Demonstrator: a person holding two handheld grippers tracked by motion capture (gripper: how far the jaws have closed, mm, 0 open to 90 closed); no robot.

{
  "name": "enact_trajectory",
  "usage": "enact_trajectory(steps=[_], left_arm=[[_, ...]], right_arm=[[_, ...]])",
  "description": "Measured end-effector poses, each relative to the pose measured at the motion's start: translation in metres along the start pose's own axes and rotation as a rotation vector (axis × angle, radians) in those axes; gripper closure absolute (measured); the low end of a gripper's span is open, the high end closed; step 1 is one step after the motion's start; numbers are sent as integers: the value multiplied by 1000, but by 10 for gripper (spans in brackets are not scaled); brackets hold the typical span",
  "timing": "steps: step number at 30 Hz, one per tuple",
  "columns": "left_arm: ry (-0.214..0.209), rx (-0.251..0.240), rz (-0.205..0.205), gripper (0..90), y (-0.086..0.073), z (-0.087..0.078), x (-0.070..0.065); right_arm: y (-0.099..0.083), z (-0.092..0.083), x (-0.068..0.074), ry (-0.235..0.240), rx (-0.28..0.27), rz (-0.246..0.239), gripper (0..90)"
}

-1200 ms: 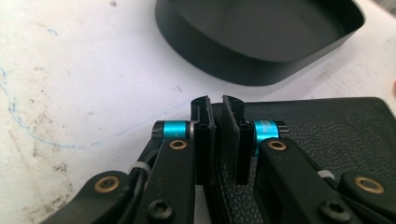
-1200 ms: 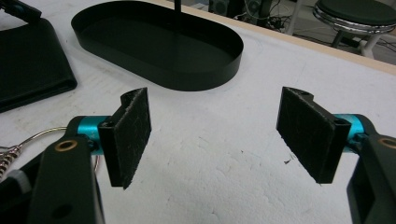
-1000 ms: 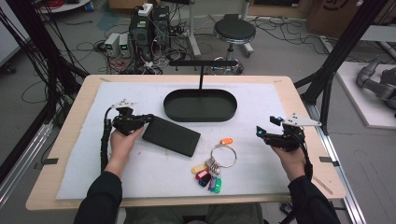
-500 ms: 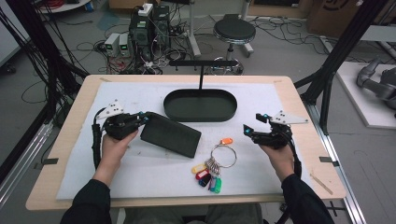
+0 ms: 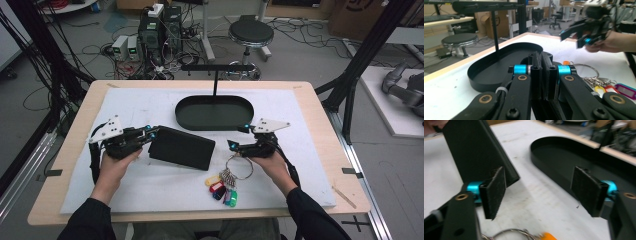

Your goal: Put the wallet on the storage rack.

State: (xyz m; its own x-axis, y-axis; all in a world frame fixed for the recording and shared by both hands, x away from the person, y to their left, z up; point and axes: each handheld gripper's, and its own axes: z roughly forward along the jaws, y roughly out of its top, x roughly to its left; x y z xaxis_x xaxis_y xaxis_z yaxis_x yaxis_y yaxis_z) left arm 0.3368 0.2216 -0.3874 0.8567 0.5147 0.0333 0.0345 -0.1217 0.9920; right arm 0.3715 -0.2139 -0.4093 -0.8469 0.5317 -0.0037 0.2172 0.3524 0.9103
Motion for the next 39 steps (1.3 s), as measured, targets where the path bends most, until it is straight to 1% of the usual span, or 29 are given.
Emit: enact_trajectory(steps=[4, 6, 7, 8, 9, 10, 12, 13, 14, 16, 17, 18, 20, 21, 22, 23, 24, 28, 29, 30, 31, 32, 33, 34, 35, 36, 37, 38, 39], left_arm=[[-18, -13, 10, 865, 1, -1, -2], [-39, -25, 22, 864, 2, -2, -3], [-39, -25, 22, 865, 2, -2, -3], [-47, -27, 24, 865, 2, -3, -4], [-58, -36, 28, 864, 2, -3, -5], [-58, -36, 28, 864, 2, -3, -5], [-69, -44, 30, 865, 2, -4, -5], [-72, -43, 31, 864, 2, -4, -5], [-72, -43, 29, 864, 2, -5, -5], [-70, -41, 29, 864, 1, -5, -5], [-69, -42, 28, 863, 1, -5, -5], [-64, -41, 26, 863, -1, -6, -4], [-52, -33, 18, 863, -3, -7, -2], [-52, -33, 18, 863, -3, -7, -2], [-40, -21, 15, 863, -4, -8, 0], [-40, -21, 15, 863, -4, -8, 0], [-26, -8, 5, 863, -7, -9, 2], [-8, 16, -6, 858, -10, -10, 4], [-3, 24, -9, 845, -11, -10, 5], [1, 26, -21, 809, -12, -10, 7], [8, 29, -35, 809, -13, -10, 8], [16, 32, -48, 716, -14, -10, 10], [26, 31, -54, 716, -14, -10, 11], [27, 34, -65, 623, -15, -7, 12], [27, 34, -65, 579, -15, -7, 12], [25, 48, -69, 523, -16, -6, 13], [27, 69, -67, 523, -16, -4, 13], [19, 95, -63, 488, -17, -1, 13], [6, 129, -48, 467, -19, 4, 13]], right_arm=[[2, 22, 5, 55, 37, -37, 353], [2, 34, 6, 103, 63, -40, 373], [2, 39, 7, 116, 70, -45, 384], [2, 39, 7, 116, 70, -45, 384], [3, 48, 9, 150, 84, -46, 391], [3, 52, 10, 166, 91, -43, 392], [3, 55, 10, 178, 97, -45, 399], [2, 61, 11, 218, 120, -33, 440], [2, 62, 12, 237, 124, -34, 487], [2, 63, 13, 238, 130, -39, 489], [3, 62, 14, 233, 127, -44, 513], [4, 57, 12, 235, 129, -42, 590], [5, 52, 9, 255, 123, -30, 652], [5, 52, 9, 255, 123, -30, 652], [6, 46, 10, 267, 116, -41, 701], [7, 44, 10, 267, 111, -53, 718], [8, 42, 12, 269, 110, -62, 739], [9, 35, 15, 282, 97, -89, 776], [11, 31, 19, 279, 88, -110, 790], [12, 29, 20, 272, 79, -123, 793], [12, 29, 20, 272, 79, -123, 793], [14, 26, 23, 270, 71, -144, 796], [14, 26, 23, 270, 71, -144, 796], [16, 25, 24, 263, 62, -168, 798], [15, 23, 24, 267, 72, -161, 798], [15, 23, 25, 273, 75, -162, 798], [15, 23, 25, 273, 75, -162, 798], [15, 22, 24, 274, 73, -171, 798], [15, 20, 23, 277, 77, -180, 798]])
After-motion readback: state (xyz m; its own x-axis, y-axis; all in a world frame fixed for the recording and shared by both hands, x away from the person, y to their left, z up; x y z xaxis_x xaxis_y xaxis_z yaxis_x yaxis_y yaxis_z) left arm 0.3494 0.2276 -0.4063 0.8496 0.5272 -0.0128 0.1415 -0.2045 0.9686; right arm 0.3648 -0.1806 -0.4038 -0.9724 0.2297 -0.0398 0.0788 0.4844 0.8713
